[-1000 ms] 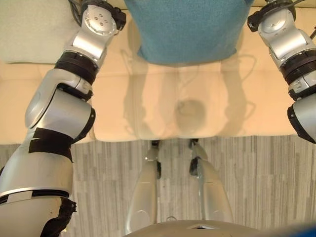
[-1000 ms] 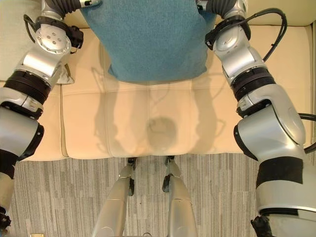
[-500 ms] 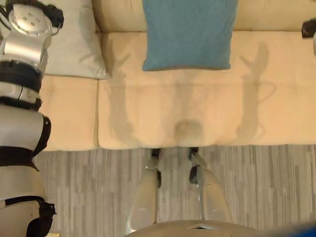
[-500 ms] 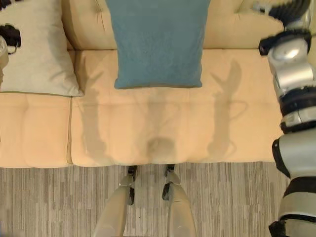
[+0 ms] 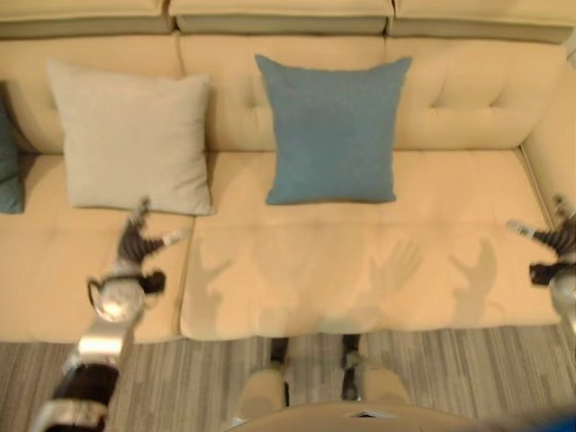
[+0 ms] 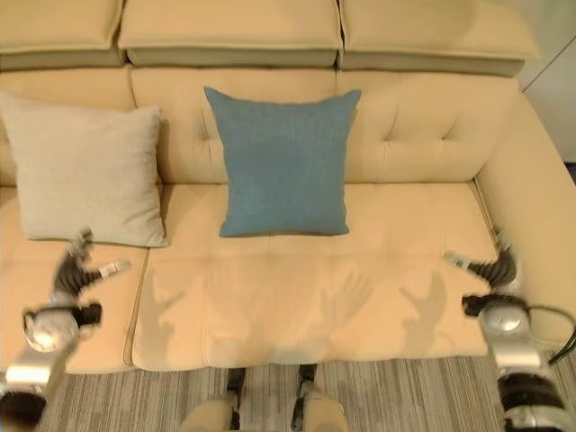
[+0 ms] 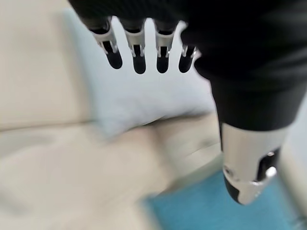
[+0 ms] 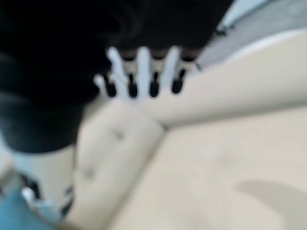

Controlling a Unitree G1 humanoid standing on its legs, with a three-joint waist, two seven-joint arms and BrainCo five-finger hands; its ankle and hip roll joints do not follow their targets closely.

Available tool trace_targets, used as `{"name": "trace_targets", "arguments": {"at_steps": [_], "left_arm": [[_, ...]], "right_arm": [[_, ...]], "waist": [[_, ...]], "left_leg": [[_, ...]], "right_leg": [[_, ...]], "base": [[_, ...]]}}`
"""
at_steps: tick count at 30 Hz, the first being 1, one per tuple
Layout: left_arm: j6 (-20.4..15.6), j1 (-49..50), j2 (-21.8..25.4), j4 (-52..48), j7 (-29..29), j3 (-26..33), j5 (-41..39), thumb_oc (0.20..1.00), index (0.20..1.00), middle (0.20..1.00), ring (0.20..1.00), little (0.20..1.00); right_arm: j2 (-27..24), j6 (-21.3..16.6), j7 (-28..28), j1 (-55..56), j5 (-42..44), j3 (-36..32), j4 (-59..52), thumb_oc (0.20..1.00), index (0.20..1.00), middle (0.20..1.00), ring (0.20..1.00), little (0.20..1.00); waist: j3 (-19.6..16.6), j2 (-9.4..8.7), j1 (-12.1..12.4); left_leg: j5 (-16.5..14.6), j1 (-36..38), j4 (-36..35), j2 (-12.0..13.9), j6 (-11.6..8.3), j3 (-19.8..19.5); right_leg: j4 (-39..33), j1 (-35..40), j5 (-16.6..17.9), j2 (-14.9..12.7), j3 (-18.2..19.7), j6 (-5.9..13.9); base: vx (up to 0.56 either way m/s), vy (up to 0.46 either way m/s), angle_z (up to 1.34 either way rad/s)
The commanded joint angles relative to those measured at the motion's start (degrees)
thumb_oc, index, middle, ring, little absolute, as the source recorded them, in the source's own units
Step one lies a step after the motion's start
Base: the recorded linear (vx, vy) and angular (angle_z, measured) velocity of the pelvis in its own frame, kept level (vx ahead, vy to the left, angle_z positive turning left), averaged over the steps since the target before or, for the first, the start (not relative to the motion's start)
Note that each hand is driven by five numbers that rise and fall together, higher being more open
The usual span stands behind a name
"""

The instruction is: Pick up all the scattered cushions and arrange them neatly on the sofa.

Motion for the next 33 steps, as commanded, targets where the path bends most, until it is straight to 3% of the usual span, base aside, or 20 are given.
{"name": "trace_targets", "arguments": {"at_steps": [1, 5, 11, 20, 23, 26, 27, 33], "left_arm": [[0.67, -5.21, 1.85, 5.67, -2.64, -2.23, 7.06, 1.0, 1.0, 1.0, 1.0, 1.0], [3.59, -4.53, -8.13, 32.8, -1.41, -3.88, 11.41, 1.0, 1.0, 1.0, 1.0, 1.0], [5.34, -2.04, -12.46, 43.02, -0.83, -1.39, 11.82, 1.0, 1.0, 1.0, 1.0, 1.0], [5.86, -0.47, -15.16, 45.09, -1.32, -0.75, 9.91, 1.0, 1.0, 1.0, 1.0, 1.0], [5.17, -4.41, -15.07, 42.41, -0.98, -4.65, 9.54, 1.0, 1.0, 1.0, 1.0, 1.0], [5.13, -5.59, -15.17, 42.06, -1.17, -5.65, 9.9, 1.0, 1.0, 1.0, 1.0, 1.0], [5.17, -6.13, -15.43, 42.17, -1.15, -5.93, 10.17, 1.0, 1.0, 1.0, 1.0, 1.0], [5.06, -6.51, -16.59, 41.26, -0.78, -6.9, 10.35, 1.0, 1.0, 1.0, 1.0, 1.0]], "right_arm": [[-1.74, -0.06, 1.48, -3.58, -5.72, 3.93, 4.09, 1.0, 1.0, 1.0, 1.0, 1.0], [7.81, 2.18, 3.34, -2.04, -8.54, 9.23, 25.06, 1.0, 1.0, 1.0, 1.0, 1.0], [12.83, 3.43, 3.97, 1.15, -8.13, 8.63, 35.62, 1.0, 1.0, 1.0, 1.0, 1.0], [17.24, 3.73, 4.62, 4.41, -4.89, 7.35, 39.31, 1.0, 1.0, 1.0, 1.0, 1.0], [16.76, 3.48, 3.63, 2.57, -3.75, 9.21, 38.22, 1.0, 1.0, 1.0, 1.0, 1.0], [16.29, 3.46, 3.56, 1.87, -3.81, 9.69, 38.08, 1.0, 1.0, 1.0, 1.0, 1.0], [15.78, 3.73, 3.61, 1.31, -4.23, 9.87, 38.04, 1.0, 1.0, 1.0, 1.0, 1.0], [15.84, 4.39, 3.95, 0.84, -5.22, 9.7, 38.4, 1.0, 1.0, 1.0, 1.0, 1.0]], "waist": [[-2.32, -0.8, 0.22], [-4.08, -0.76, 0.28], [-5.29, -0.82, 0.56], [-4.84, -0.98, 0.56], [-1.52, -1.14, 0.0], [-0.72, -2.01, -0.27], [-0.51, -2.54, -0.65], [-2.09, -1.0, -2.54]], "left_leg": [[-4.19, -0.18, 1.96, -0.24, -0.14, 3.96], [-4.31, 3.29, 0.72, 0.18, -0.13, 4.43], [-4.74, 5.6, 0.25, 0.49, -0.3, 4.67], [-4.69, 6.81, 1.13, 2.18, -0.96, 4.59], [-3.5, -0.76, 8.26, 3.43, -1.99, 4.2], [-7.09, -0.92, 12.85, 2.65, -1.55, 4.02], [-10.67, 0.34, 16.89, 2.12, -1.26, 3.58], [-11.9, 5.2, 11.05, 0.99, -0.87, 2.55]], "right_leg": [[4.35, 2.76, -5.73, -1.46, 1.67, 4.45], [2.68, 6.0, -6.26, -0.66, 1.74, 4.36], [1.5, 8.54, -6.83, -0.03, 1.83, 4.09], [0.37, 10.36, -7.77, 1.73, 2.52, 3.06], [0.2, 7.98, -7.82, 1.97, 2.01, 1.98], [0.46, 6.67, -6.5, 1.06, 1.72, 1.9], [0.66, 5.95, -5.85, 0.46, 2.0, 1.9], [1.86, 2.9, -3.84, -0.4, 1.8, 2.87]], "base": [[0.0, 0.0, 0.0], [0.0, -0.038, -0.08], [0.01, -0.037, -0.05], [-0.06, -0.076, -0.06], [-0.38, -0.095, 0.21], [-0.21, 0.015, 0.23], [-0.16, 0.089, -0.09], [-0.08, 0.149, 0.2]]}}
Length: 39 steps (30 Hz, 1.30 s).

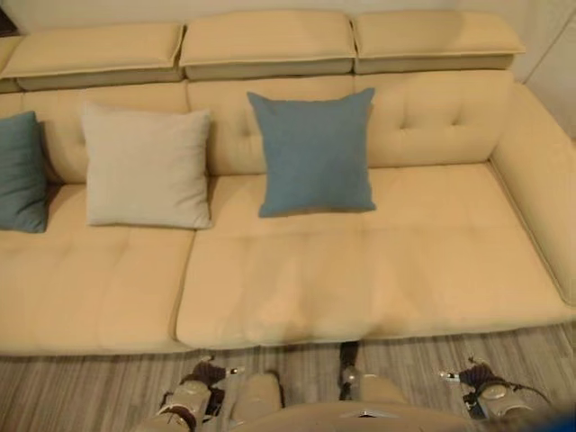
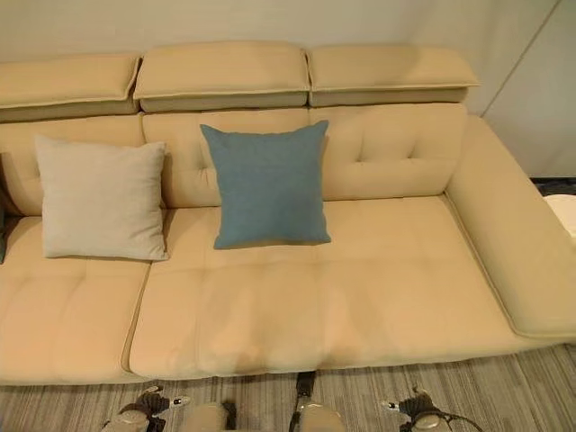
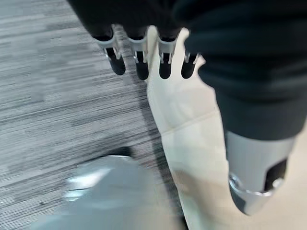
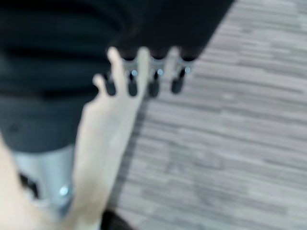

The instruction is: Pick up all the scattered cushions and arrange them neatly on the sofa.

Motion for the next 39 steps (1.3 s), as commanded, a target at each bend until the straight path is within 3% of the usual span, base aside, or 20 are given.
{"name": "trace_targets", "arguments": {"at_steps": [1, 4, 7, 10, 13, 16, 17, 25, 39], "left_arm": [[-0.66, 2.36, 2.48, -1.15, 1.14, 0.63, 0.1, 1.0, 1.0, 1.0, 1.0, 1.0], [-0.68, 1.67, 2.74, -1.07, 1.65, 0.61, 0.2, 1.0, 1.0, 1.0, 1.0, 1.0], [-0.69, 1.47, 3.11, -0.73, 1.78, 0.68, 0.2, 1.0, 1.0, 1.0, 1.0, 1.0], [-0.26, 1.38, 4.13, -0.41, 1.77, 0.46, 0.84, 1.0, 1.0, 1.0, 1.0, 1.0], [-0.32, 1.81, 4.37, -0.11, 1.63, 0.67, 0.88, 1.0, 1.0, 1.0, 1.0, 1.0], [-0.42, 2.35, 4.29, 0.03, 1.63, 0.68, 0.85, 1.0, 1.0, 1.0, 1.0, 1.0], [-0.44, 2.67, 3.89, 0.2, 1.36, 0.58, 1.3, 1.0, 1.0, 1.0, 1.0, 1.0], [0.01, 2.94, 3.09, 0.53, 0.95, -0.03, 2.28, 1.0, 1.0, 1.0, 1.0, 1.0], [0.32, 3.15, 2.52, 0.61, 0.59, -1.48, 3.59, 1.0, 1.0, 1.0, 1.0, 1.0]], "right_arm": [[0.17, 0.56, -0.54, -2.17, 0.42, -0.67, 1.4, 1.0, 1.0, 1.0, 1.0, 1.0], [1.58, 1.58, -0.76, -3.56, -1.08, 0.26, 0.99, 1.0, 1.0, 1.0, 1.0, 1.0], [1.78, 1.93, -0.72, -4.43, -2.08, 0.97, 0.84, 1.0, 1.0, 1.0, 1.0, 1.0], [2.05, 1.94, -0.55, -4.31, -1.76, 1.43, 1.2, 1.0, 1.0, 1.0, 1.0, 1.0], [2.62, 1.69, -0.61, -3.88, -1.15, 1.08, 1.69, 1.0, 1.0, 1.0, 1.0, 1.0], [3.0, 1.81, -0.62, -3.21, -1.02, 0.85, 1.9, 1.0, 1.0, 1.0, 1.0, 1.0], [3.21, 1.45, -0.6, -3.1, -0.59, 0.99, 2.13, 1.0, 1.0, 1.0, 1.0, 1.0], [3.17, 1.2, -0.86, -3.22, 0.21, 1.31, 1.9, 1.0, 1.0, 1.0, 1.0, 1.0], [3.65, 1.31, -0.69, -2.9, -1.65, 3.09, 2.37, 1.0, 1.0, 1.0, 1.0, 1.0]], "waist": [[-1.28, -0.84, 1.83], [0.42, -1.16, 2.39], [1.48, -0.88, 2.59], [2.15, -0.21, 2.99], [0.74, 0.26, 4.07], [-0.61, -0.39, 4.53], [-2.33, -1.13, 4.92], [-3.19, -0.89, 4.94], [-3.35, -0.54, 5.0]], "left_leg": [[0.31, 0.73, -7.47, -1.21, -0.31, 0.38], [0.37, 0.72, -9.98, -4.85, 2.27, -0.37], [0.93, -0.06, -9.75, -4.95, 3.07, 0.11], [1.98, -1.64, -9.28, -5.24, 4.44, 0.25], [3.2, -1.72, -11.29, -4.97, 4.55, 0.61], [3.9, -1.44, -12.74, -5.27, 4.17, 0.68], [4.4, -1.34, -13.85, -5.27, 3.72, 1.42], [5.79, 1.49, -17.05, -4.41, 2.65, 1.53], [5.91, 4.54, -18.19, -3.58, 1.81, 1.5]], "right_leg": [[2.02, 1.9, -6.43, -0.2, 4.47, 7.2], [5.23, -2.39, -3.56, -3.16, 4.97, 9.42], [8.07, -4.66, -3.64, -4.03, 5.09, 10.12], [15.9, -3.92, -7.77, -2.55, 7.73, 8.96], [17.89, -1.13, -9.9, -1.96, 7.01, 8.04], [14.04, 1.19, -10.62, -1.46, 6.58, 8.19], [8.84, 4.27, -10.49, -0.65, 6.94, 8.45], [2.48, 7.7, -9.55, 0.75, 6.68, 8.18], [0.88, 11.11, -10.05, 1.23, 5.94, 7.93]], "base": [[-0.14, 0.238, 0.37], [-0.17, 0.227, -0.03], [-0.21, 0.145, -0.32], [-0.18, 0.103, -0.31], [-0.07, 0.017, -0.08], [0.0, -0.062, -0.19], [0.02, -0.101, -0.12], [0.0, -0.041, -0.01], [0.0, -0.003, 0.01]]}}
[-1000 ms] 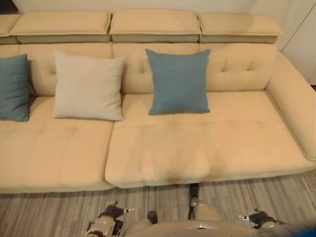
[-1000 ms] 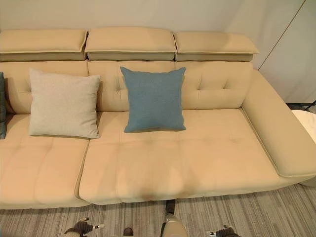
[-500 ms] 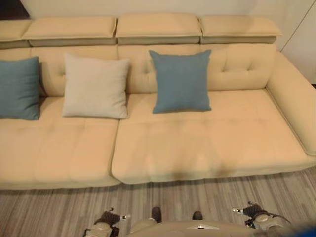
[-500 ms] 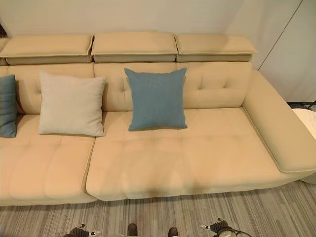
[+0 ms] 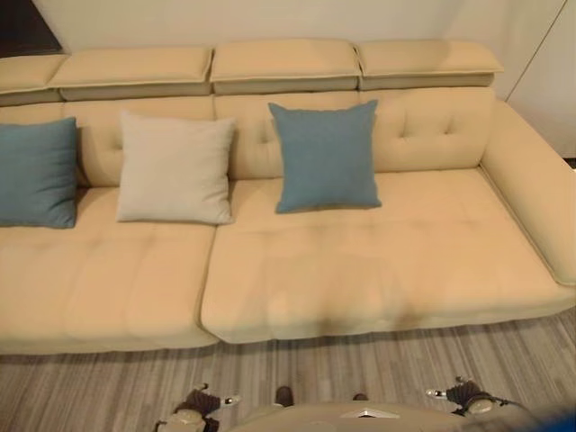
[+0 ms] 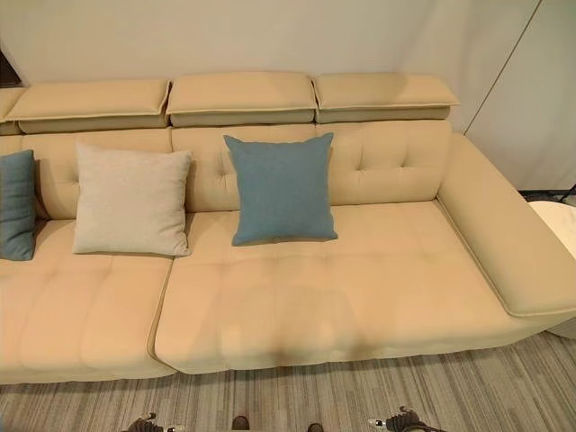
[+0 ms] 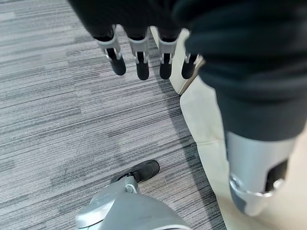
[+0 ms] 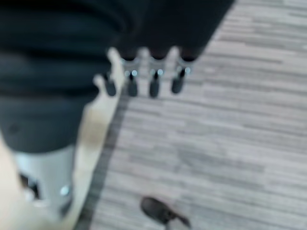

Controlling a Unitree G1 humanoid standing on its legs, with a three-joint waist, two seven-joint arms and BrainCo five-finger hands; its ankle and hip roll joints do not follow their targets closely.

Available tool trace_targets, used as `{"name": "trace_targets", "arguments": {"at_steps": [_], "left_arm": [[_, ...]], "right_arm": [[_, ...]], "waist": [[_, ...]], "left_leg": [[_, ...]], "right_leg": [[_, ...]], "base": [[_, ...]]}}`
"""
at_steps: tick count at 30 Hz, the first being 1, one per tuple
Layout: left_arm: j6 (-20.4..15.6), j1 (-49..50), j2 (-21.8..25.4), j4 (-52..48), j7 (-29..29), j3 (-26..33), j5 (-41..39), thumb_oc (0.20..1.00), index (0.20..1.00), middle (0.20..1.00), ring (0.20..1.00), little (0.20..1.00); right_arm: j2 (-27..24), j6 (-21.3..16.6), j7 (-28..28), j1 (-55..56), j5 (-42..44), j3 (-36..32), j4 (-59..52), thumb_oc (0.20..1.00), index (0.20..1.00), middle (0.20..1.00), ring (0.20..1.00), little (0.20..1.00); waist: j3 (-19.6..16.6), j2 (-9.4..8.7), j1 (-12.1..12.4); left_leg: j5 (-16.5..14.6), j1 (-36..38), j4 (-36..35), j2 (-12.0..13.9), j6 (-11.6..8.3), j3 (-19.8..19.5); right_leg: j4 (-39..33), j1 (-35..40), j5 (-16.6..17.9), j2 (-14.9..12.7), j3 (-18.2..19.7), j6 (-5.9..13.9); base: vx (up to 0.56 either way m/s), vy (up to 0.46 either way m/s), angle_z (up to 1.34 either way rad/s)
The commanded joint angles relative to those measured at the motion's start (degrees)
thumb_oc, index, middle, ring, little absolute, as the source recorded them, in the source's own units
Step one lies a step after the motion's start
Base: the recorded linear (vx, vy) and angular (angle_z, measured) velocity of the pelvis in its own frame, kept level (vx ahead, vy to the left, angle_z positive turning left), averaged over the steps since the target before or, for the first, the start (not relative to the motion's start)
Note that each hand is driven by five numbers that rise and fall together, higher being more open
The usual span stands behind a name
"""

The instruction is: Pick up all the scattered cushions and arrange them neatly on the sofa.

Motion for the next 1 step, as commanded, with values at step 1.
{"name": "trace_targets", "arguments": {"at_steps": [1], "left_arm": [[-0.24, -2.67, 0.5, 2.29, -0.21, -0.34, 2.35, 1.0, 1.0, 1.0, 1.0, 1.0]], "right_arm": [[-1.5, -0.27, -0.79, -1.68, -0.44, 2.14, 1.87, 1.0, 1.0, 1.0, 1.0, 1.0]], "waist": [[0.02, -2.98, 0.51]], "left_leg": [[-5.91, 1.17, 0.25, -1.8, -1.31, -3.63]], "right_leg": [[1.01, -1.02, -1.59, -1.44, 0.9, 3.39]], "base": [[0.01, -0.003, 0.08]]}}
